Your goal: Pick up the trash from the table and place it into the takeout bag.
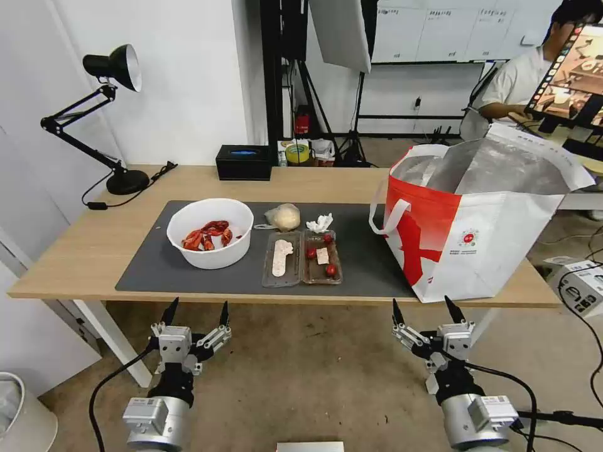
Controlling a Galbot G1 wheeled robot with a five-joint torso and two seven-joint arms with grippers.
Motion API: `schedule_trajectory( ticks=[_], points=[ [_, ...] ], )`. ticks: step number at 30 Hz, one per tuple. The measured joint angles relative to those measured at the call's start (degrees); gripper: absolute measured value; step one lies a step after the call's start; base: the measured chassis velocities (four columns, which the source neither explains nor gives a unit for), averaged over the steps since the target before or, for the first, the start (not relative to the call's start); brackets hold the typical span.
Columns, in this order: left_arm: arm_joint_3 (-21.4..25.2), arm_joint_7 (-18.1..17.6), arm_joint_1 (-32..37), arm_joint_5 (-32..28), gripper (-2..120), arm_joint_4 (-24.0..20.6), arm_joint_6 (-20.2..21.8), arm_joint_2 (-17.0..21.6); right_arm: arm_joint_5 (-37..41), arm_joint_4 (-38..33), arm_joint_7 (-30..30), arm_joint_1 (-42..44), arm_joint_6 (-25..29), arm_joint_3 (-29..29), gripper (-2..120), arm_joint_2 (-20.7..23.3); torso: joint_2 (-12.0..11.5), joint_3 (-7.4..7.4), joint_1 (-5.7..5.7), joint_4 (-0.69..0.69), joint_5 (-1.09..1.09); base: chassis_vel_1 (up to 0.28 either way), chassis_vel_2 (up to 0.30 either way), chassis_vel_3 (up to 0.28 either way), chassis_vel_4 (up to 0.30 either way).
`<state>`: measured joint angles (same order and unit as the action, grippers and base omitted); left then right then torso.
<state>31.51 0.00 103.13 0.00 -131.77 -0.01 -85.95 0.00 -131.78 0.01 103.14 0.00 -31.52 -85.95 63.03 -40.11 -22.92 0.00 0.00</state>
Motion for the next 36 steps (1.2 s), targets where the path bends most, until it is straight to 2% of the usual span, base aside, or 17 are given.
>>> schedule_trajectory(
  ticks=[12, 14, 15, 18, 19, 22, 23, 26, 27, 29, 30, 33, 36],
  points=[
    [0.0, 0.0, 0.0, -0.1, 100, 0.0, 0.2, 0.0, 0.3, 0.0, 0.0, -0.3, -0.9, 0.2, 100, 0.4, 0.0, 0.00, 0.00, -0.01, 0.00, 0.000, 0.000, 0.000, 0.000],
    [-0.4, -0.5, -0.3, -0.7, 100, -0.7, 2.6, -0.5, 1.6, -0.6, 0.5, -1.7, -4.3, 0.8, 100, 2.2, 0.0, 0.00, 0.00, 0.01, 0.01, 0.000, 0.000, 0.000, 0.000],
    [-0.4, -0.5, -0.3, -0.7, 100, -0.7, 2.6, -0.5, 1.6, -0.6, 0.5, -1.7, -4.3, 0.8, 100, 2.2, 0.0, 0.00, 0.00, 0.01, 0.01, 0.000, 0.000, 0.000, 0.000],
    [-1.5, -1.8, -1.1, -2.2, 100, -2.6, 8.6, -1.6, 3.8, -1.6, 1.4, -4.1, -10.4, 1.8, 100, 5.1, 0.0, 0.00, 0.00, 0.00, 0.01, 0.000, 0.000, 0.000, 0.000],
    [-1.5, -1.8, -1.1, -2.2, 100, -2.6, 8.6, -1.6, 3.8, -1.6, 1.4, -4.1, -10.4, 1.8, 100, 5.1, 0.0, 0.00, 0.00, 0.00, 0.01, 0.000, 0.000, 0.000, 0.000],
    [-2.7, -3.2, -2.0, -3.9, 100, -4.6, 15.2, -2.8, 6.2, -2.7, 2.2, -6.5, -16.6, 3.0, 100, 8.2, 0.0, 0.00, 0.00, 0.00, 0.01, 0.000, 0.000, 0.000, 0.000],
    [-2.7, -3.2, -2.0, -3.9, 100, -4.6, 15.2, -2.8, 6.2, -2.7, 2.2, -6.5, -16.6, 3.0, 100, 8.2, 0.0, 0.00, 0.00, 0.00, 0.01, 0.000, 0.000, 0.000, 0.000],
    [-3.7, -4.6, -2.9, -5.5, 100, -6.4, 21.3, -4.0, 8.3, -3.6, 3.1, -8.8, -22.4, 4.0, 100, 11.0, 0.0, 0.00, 0.00, 0.00, 0.01, 0.000, 0.000, 0.000, 0.000],
    [-3.7, -4.6, -2.9, -5.5, 100, -6.4, 21.3, -4.0, 8.3, -3.6, 3.1, -8.8, -22.4, 4.0, 100, 11.0, 0.0, 0.00, 0.00, 0.00, 0.01, 0.000, 0.000, 0.000, 0.000],
    [-4.4, -5.4, -3.3, -6.4, 100, -7.6, 24.9, -4.7, 9.6, -4.1, 3.5, -10.2, -25.8, 4.6, 100, 12.7, 0.0, 0.00, 0.00, 0.00, 0.01, 0.000, 0.000, 0.000, 0.000],
    [-4.4, -5.4, -3.3, -6.4, 100, -7.6, 24.9, -4.7, 9.6, -4.1, 3.5, -10.2, -25.8, 4.6, 100, 12.7, 0.0, 0.00, 0.00, 0.00, 0.01, 0.000, 0.000, 0.000, 0.000],
    [-5.0, -5.4, -3.4, -7.3, 100, -8.7, 26.4, -5.4, 12.2, -5.3, 4.5, -12.9, -32.8, 5.8, 100, 16.1, 0.0, 0.00, 0.00, -0.01, 0.01, 0.000, 0.000, 0.000, 0.000],
    [-5.0, -5.4, -3.4, -7.3, 100, -8.7, 26.4, -5.4, 13.3, -5.5, 5.0, -14.1, -35.5, 6.6, 100, 17.5, 0.0, 0.00, -0.01, 0.02, 0.00, 0.000, 0.000, 0.000, 0.000]
  ],
)
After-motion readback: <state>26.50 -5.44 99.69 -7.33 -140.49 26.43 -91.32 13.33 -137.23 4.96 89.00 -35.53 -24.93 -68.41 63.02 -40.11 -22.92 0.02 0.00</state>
